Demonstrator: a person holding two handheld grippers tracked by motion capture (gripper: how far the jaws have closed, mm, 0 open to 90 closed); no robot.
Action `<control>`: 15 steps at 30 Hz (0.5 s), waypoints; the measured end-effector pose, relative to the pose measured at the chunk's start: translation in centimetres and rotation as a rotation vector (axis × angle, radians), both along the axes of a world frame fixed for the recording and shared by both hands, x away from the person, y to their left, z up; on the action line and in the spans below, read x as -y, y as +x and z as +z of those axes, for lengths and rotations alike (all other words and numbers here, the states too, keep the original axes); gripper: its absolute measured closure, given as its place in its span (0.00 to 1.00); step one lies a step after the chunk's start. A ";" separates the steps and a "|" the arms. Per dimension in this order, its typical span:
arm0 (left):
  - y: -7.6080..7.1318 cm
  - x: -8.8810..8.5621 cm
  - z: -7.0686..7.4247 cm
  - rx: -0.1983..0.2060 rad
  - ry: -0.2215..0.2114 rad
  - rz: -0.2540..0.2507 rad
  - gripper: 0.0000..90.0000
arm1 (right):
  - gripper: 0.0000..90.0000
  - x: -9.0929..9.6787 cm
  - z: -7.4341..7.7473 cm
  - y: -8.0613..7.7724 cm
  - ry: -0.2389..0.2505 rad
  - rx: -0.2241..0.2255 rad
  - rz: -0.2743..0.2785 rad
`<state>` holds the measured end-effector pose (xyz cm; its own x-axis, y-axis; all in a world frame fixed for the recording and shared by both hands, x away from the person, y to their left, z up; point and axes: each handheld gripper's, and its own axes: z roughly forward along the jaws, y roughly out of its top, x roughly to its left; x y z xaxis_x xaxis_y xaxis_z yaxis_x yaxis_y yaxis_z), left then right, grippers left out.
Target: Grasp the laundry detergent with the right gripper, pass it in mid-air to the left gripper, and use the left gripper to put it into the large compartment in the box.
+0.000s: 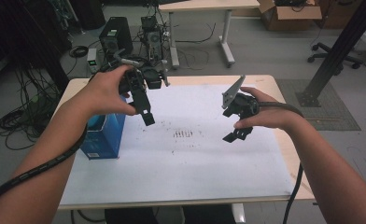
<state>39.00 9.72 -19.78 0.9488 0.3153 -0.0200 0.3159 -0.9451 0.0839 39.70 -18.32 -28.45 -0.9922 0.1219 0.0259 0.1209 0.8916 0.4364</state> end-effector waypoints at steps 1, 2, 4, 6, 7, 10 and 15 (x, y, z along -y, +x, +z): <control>0.0 0.1 -0.3 -0.001 -0.002 -0.023 0.00 | 0.03 -0.1 -0.1 0.1 -0.003 -0.002 0.001; 0.0 0.2 -0.5 -0.011 -0.002 -0.042 0.00 | 0.03 -0.2 -0.1 0.2 -0.008 -0.005 0.006; 0.0 0.4 -1.1 -0.014 0.015 -0.090 0.00 | 0.03 -0.3 -0.2 0.4 -0.018 -0.012 0.003; 0.1 0.5 -1.5 -0.036 0.024 -0.104 0.00 | 0.03 -0.4 -0.4 0.7 -0.028 -0.016 0.006; 0.1 0.6 -1.6 -0.035 0.031 -0.126 0.00 | 0.03 -0.4 -0.4 0.8 -0.034 -0.017 0.009; 0.3 0.7 -1.8 -0.048 0.029 -0.161 0.00 | 0.03 -0.4 -0.4 1.0 -0.046 -0.023 0.008; 0.5 0.7 -2.3 -0.062 0.040 -0.176 0.00 | 0.04 0.0 -0.6 1.4 -0.117 -0.033 -0.001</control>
<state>39.49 9.06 -22.07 0.9867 0.1465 -0.0705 0.1490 -0.9883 0.0311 41.13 -18.32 -29.01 -0.9910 0.1267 0.0442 0.1342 0.9363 0.3247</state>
